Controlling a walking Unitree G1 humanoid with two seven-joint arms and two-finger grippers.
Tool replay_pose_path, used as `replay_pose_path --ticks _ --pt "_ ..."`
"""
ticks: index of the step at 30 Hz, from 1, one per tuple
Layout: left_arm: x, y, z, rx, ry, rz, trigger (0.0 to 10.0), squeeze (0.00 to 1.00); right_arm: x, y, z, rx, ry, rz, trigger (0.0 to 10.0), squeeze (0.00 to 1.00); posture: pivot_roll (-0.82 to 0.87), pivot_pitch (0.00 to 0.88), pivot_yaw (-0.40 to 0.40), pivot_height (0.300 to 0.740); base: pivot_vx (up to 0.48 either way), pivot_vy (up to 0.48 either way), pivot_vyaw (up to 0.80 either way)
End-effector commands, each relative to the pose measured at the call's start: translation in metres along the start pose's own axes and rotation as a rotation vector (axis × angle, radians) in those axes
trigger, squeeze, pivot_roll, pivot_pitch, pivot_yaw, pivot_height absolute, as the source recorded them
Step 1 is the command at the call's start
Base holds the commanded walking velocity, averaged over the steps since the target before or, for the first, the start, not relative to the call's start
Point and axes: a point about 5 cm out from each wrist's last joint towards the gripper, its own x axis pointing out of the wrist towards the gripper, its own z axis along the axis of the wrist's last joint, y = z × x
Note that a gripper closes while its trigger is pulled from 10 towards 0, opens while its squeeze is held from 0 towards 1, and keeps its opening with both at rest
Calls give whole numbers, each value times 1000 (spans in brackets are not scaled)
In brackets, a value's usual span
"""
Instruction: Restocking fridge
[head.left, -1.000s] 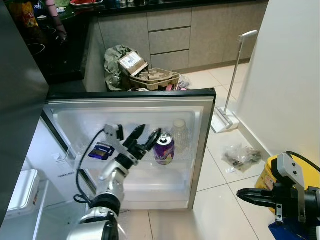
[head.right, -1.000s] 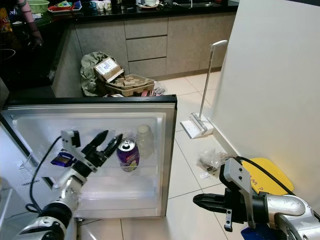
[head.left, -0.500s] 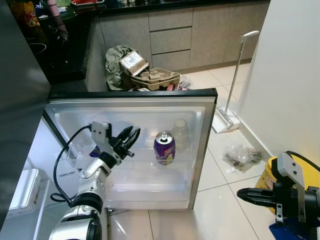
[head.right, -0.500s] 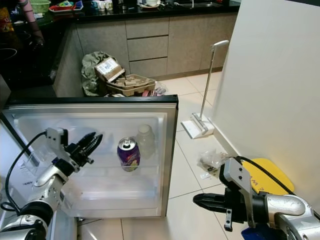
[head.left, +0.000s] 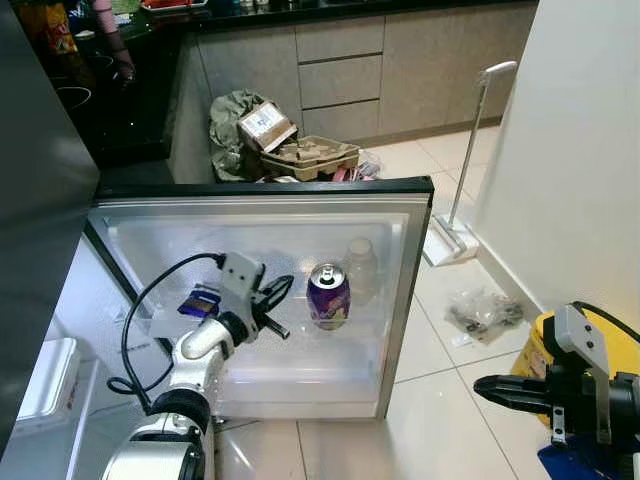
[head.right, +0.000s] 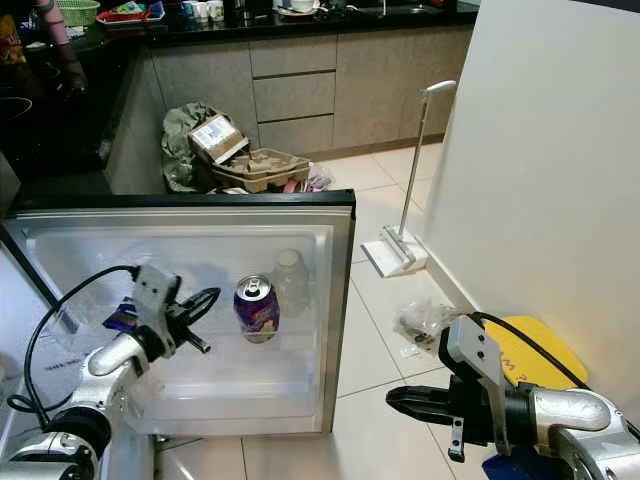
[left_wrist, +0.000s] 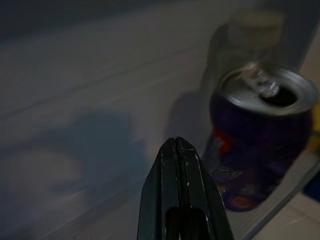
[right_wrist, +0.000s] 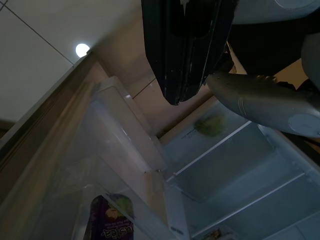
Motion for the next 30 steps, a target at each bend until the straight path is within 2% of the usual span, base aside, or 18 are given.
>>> replay_pose_path --ticks 1,3,10,17,30 --pt "-4 3 -5 32 42 15 10000 0 -1 0 4 -2 -8 1 10000 0 -38 0 34 740 0 0 0" --pt "-5 6 -6 71 67 35 10000 0 -1 1 4 -3 -10 3 10000 0 -37 0 33 740 0 0 0" --pt "-1 3 -7 111 93 50 10000 0 -1 1 5 -6 -15 4 10000 0 -39 0 35 740 0 0 0" --pt "8 -18 -12 101 89 -16 10000 0 -1 1 6 -8 -16 1 10000 0 -45 0 36 740 0 0 0" --pt "13 -27 -12 92 75 -47 10000 0 -2 1 6 -6 -16 -7 10000 0 -43 0 37 740 0 0 0"
